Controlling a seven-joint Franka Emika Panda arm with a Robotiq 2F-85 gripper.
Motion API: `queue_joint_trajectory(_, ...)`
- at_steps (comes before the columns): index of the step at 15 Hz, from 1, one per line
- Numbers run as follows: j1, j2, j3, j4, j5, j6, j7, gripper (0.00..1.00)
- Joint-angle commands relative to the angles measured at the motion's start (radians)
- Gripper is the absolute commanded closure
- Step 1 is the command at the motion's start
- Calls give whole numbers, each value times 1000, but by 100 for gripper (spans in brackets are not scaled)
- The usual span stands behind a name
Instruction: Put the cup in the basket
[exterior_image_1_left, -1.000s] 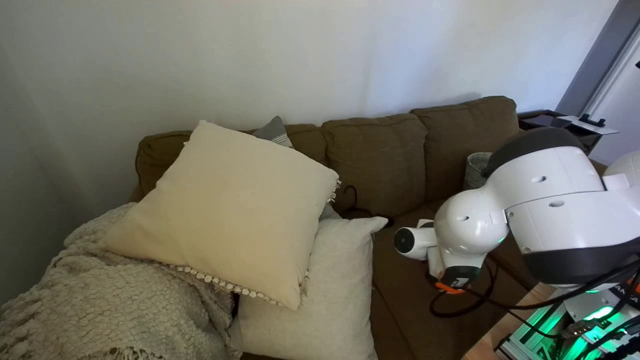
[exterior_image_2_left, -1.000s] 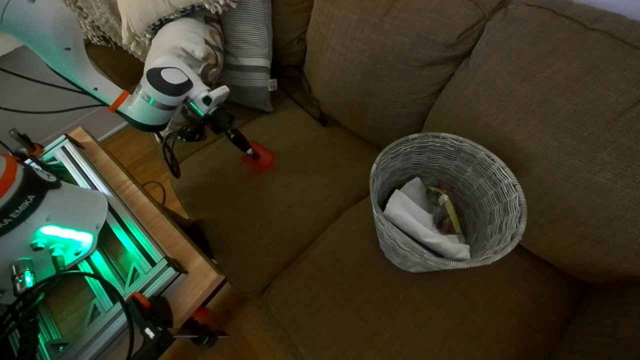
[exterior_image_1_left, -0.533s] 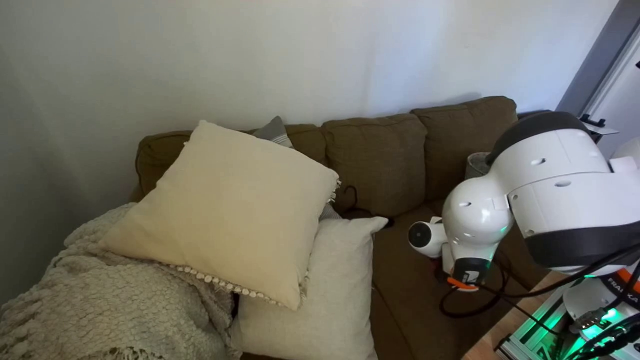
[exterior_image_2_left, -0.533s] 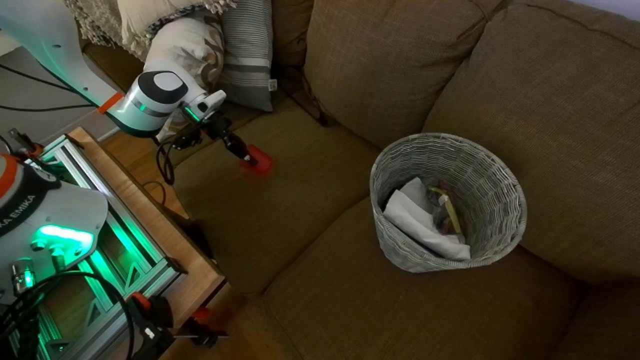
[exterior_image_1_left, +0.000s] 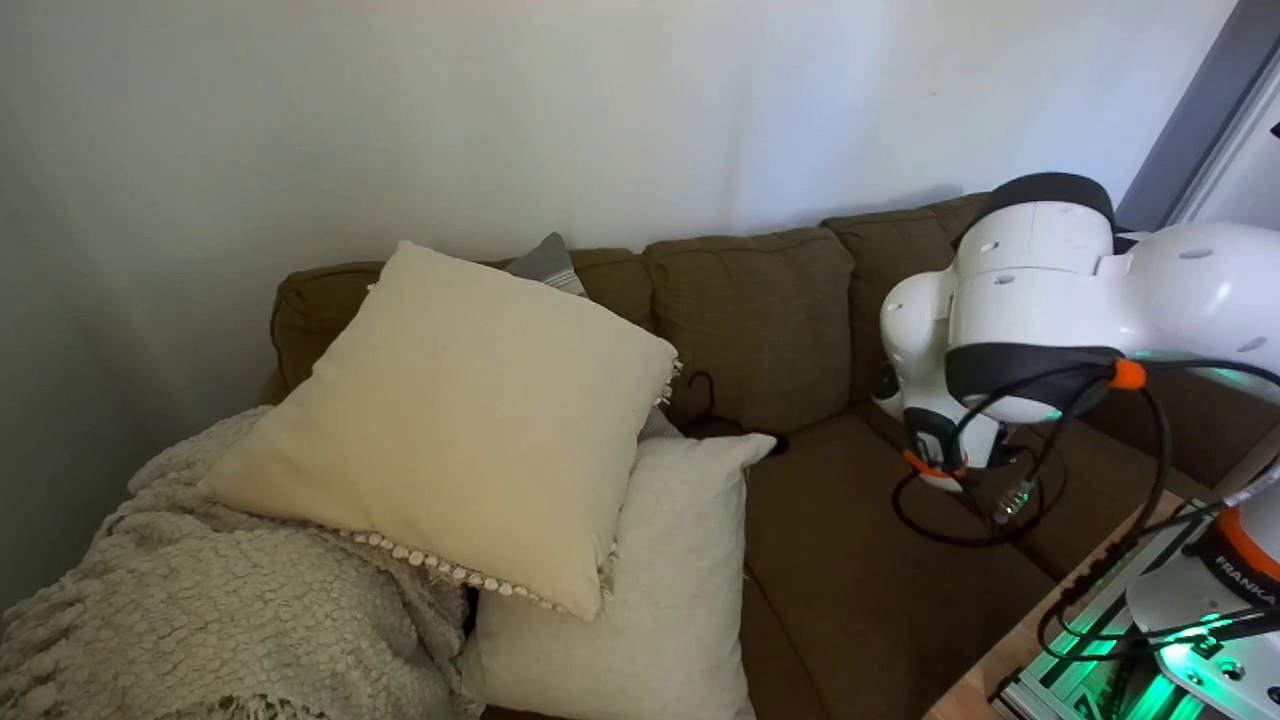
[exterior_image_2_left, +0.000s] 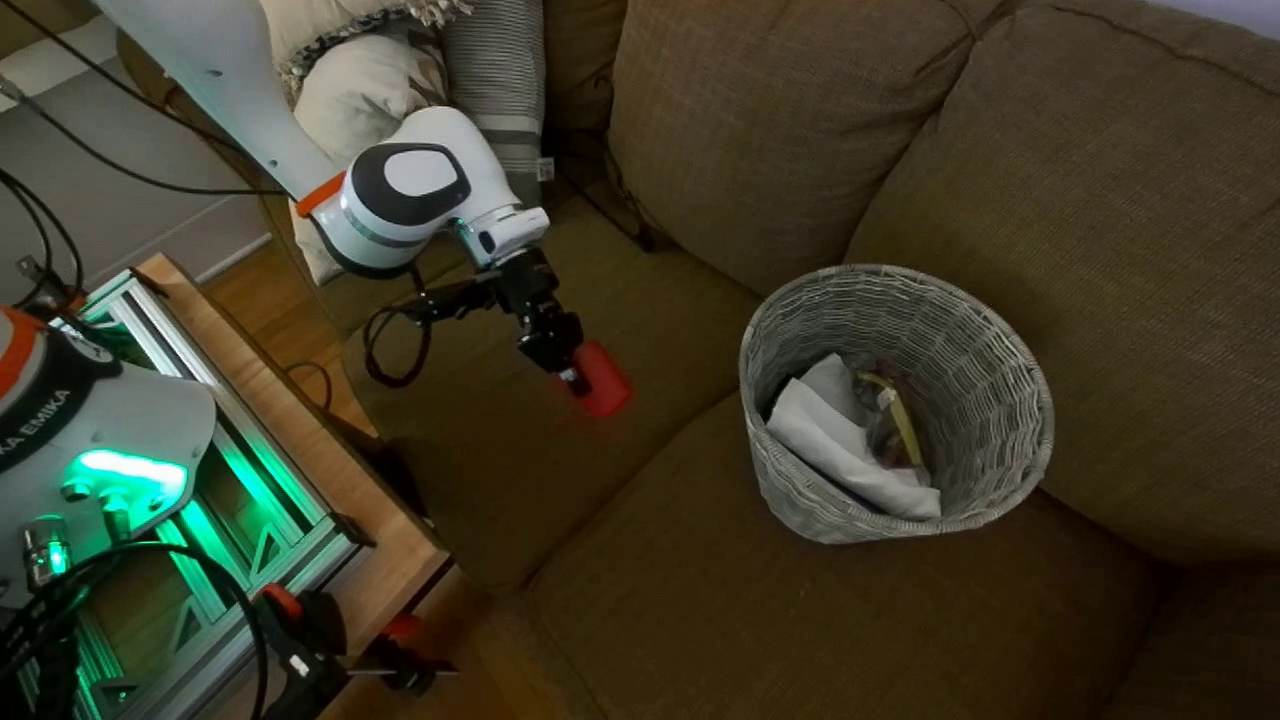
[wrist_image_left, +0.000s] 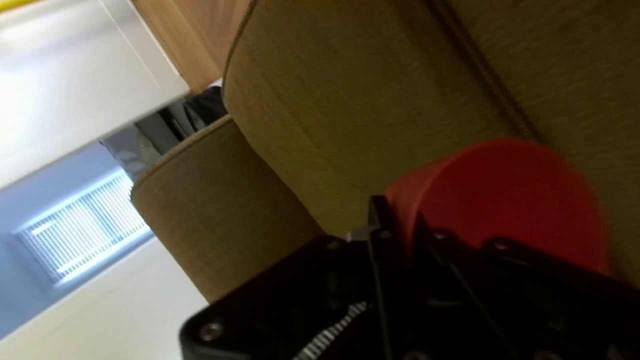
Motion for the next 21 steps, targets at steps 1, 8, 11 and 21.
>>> queue_joint_trajectory(1, -156, -79, -101, 26, 8, -73, -53, 98)
queue_joint_trajectory(8, -196, -113, -180, 43, -39, -120, -32, 93)
queue_joint_trajectory(11, -213, -215, -158, 48, -9, -219, -45, 98)
queue_joint_trajectory(21, -502, -492, -306, 152, -7, -325, -122, 98)
